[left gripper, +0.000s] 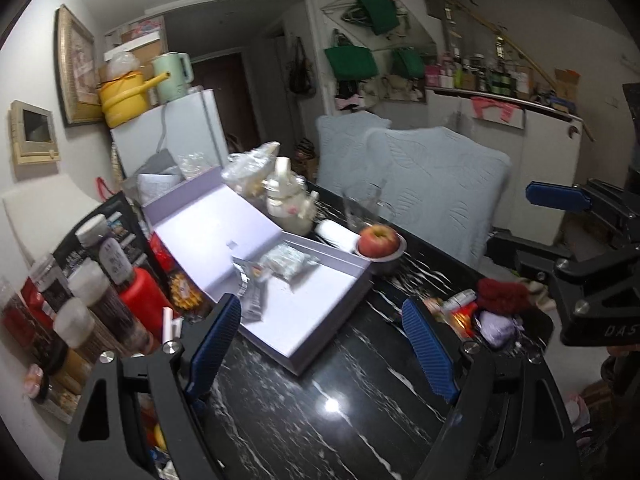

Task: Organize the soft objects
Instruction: 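Withdraw both grippers from the box back toward the remaining items, then grasp the clear bag of food with the left gripper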

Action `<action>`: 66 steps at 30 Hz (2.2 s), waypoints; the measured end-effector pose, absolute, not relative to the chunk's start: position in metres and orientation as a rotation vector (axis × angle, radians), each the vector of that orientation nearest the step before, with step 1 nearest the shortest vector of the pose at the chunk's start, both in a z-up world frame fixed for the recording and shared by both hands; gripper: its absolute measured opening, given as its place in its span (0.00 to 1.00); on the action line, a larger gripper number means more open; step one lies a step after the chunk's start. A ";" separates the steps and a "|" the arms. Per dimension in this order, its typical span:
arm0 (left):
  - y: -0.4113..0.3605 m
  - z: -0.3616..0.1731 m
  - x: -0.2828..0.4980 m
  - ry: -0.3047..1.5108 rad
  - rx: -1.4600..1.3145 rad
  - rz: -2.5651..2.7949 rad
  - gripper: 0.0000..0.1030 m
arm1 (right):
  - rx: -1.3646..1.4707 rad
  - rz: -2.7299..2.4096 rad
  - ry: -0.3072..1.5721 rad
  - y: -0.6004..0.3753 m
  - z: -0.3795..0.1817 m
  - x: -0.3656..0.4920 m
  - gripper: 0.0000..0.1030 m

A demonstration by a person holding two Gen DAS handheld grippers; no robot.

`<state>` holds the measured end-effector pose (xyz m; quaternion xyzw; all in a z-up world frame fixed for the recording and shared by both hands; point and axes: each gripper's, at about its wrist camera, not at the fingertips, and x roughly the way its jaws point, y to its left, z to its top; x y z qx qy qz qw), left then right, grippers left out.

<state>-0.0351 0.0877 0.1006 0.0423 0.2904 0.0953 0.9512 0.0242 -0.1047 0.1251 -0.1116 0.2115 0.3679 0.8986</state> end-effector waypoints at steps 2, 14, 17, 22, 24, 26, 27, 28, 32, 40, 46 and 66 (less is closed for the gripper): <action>0.078 0.095 -0.040 0.597 0.091 0.169 0.81 | -0.233 0.749 0.445 -0.113 0.116 0.015 0.83; 0.031 0.063 -0.051 0.629 0.099 -0.008 0.81 | -0.189 0.632 0.527 -0.166 0.071 -0.024 0.83; 0.017 0.053 -0.049 0.643 0.116 -0.054 0.81 | -0.169 0.600 0.557 -0.181 0.059 -0.029 0.83; -0.004 0.037 -0.043 0.687 0.123 -0.130 0.81 | -0.123 0.545 0.620 -0.205 0.038 -0.032 0.83; -0.011 0.030 -0.039 0.702 0.125 -0.156 0.81 | -0.114 0.520 0.635 -0.213 0.031 -0.032 0.83; -0.018 0.024 -0.037 0.711 0.130 -0.178 0.81 | -0.099 0.489 0.650 -0.223 0.023 -0.033 0.83; -0.020 0.021 -0.036 0.714 0.134 -0.184 0.81 | -0.092 0.480 0.658 -0.227 0.020 -0.033 0.83; -0.023 0.018 -0.034 0.718 0.138 -0.192 0.81 | -0.086 0.470 0.668 -0.230 0.016 -0.033 0.83; -0.027 0.005 -0.025 0.753 0.123 -0.228 0.81 | -0.062 0.437 0.710 -0.244 0.000 -0.031 0.83; -0.019 -0.021 0.005 0.828 0.056 -0.252 0.81 | -0.026 0.408 0.767 -0.254 -0.028 -0.018 0.83; -0.007 -0.037 0.032 0.863 -0.016 -0.246 0.81 | -0.011 0.415 0.810 -0.251 -0.046 0.004 0.83; 0.008 -0.084 0.118 1.007 -0.245 -0.125 0.81 | 0.006 0.355 0.884 -0.264 -0.074 0.060 0.83</action>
